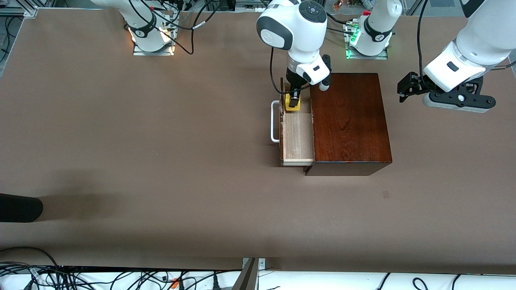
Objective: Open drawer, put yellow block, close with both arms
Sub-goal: 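Lift the yellow cube with the right gripper and carry it over the drawer, then lower the cube into the drawer and open the right gripper, then withdraw the right gripper while the left gripper moves to the drawer front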
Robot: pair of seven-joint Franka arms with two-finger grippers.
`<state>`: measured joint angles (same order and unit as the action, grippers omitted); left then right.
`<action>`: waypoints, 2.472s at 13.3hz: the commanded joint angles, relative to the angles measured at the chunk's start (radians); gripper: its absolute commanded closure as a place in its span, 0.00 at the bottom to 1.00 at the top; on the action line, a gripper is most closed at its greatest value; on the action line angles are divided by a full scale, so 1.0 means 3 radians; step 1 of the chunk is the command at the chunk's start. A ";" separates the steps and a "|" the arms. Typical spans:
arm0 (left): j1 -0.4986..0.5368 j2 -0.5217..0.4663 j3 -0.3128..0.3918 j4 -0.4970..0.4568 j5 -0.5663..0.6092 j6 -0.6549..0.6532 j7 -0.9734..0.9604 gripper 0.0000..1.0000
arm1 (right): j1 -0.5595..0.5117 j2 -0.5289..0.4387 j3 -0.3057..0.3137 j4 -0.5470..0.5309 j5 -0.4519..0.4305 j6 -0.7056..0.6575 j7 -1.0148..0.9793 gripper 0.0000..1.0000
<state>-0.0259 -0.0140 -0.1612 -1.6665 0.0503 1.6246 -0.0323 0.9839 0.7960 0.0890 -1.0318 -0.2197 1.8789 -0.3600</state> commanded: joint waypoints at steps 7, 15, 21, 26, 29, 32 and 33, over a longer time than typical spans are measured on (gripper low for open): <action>0.0020 0.0011 -0.0025 0.0074 0.0032 -0.0072 0.0056 0.00 | 0.0024 0.0220 -0.0036 0.0141 -0.0162 0.0103 -0.0119 0.83; 0.0020 0.0016 -0.0025 0.0074 0.0032 -0.0067 0.0062 0.00 | 0.0003 0.0272 -0.0041 0.0131 -0.0162 0.0093 -0.0129 0.00; 0.0015 0.0016 -0.0025 0.0079 0.0027 -0.0067 0.0056 0.00 | -0.0119 0.0058 -0.0016 0.0146 -0.0045 -0.0157 -0.0114 0.00; 0.0015 0.0067 -0.0025 0.0115 -0.0060 -0.0067 0.0026 0.00 | -0.0711 -0.0724 -0.0061 0.0141 0.0155 -0.0667 -0.0109 0.00; -0.0046 0.0245 -0.0035 0.0120 -0.0427 -0.0072 0.0056 0.00 | -0.1212 -0.1159 -0.0122 0.0070 0.0342 -0.1174 -0.0073 0.00; -0.0291 0.0608 -0.0224 0.0241 -0.0618 -0.0046 0.0062 0.00 | -0.1347 -0.1517 -0.0830 -0.0333 0.1077 -0.1180 -0.0068 0.00; -0.0464 0.0796 -0.0230 0.0374 -0.0628 -0.0041 0.0016 0.00 | -0.1342 -0.1685 -0.1071 -0.0567 0.1283 -0.1175 -0.0063 0.00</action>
<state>-0.0896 0.1196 -0.2198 -1.6550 -0.1233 1.6286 -0.0260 0.5747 0.3946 -0.1272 -1.0439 0.0652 1.5148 -0.3888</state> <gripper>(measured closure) 0.000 0.000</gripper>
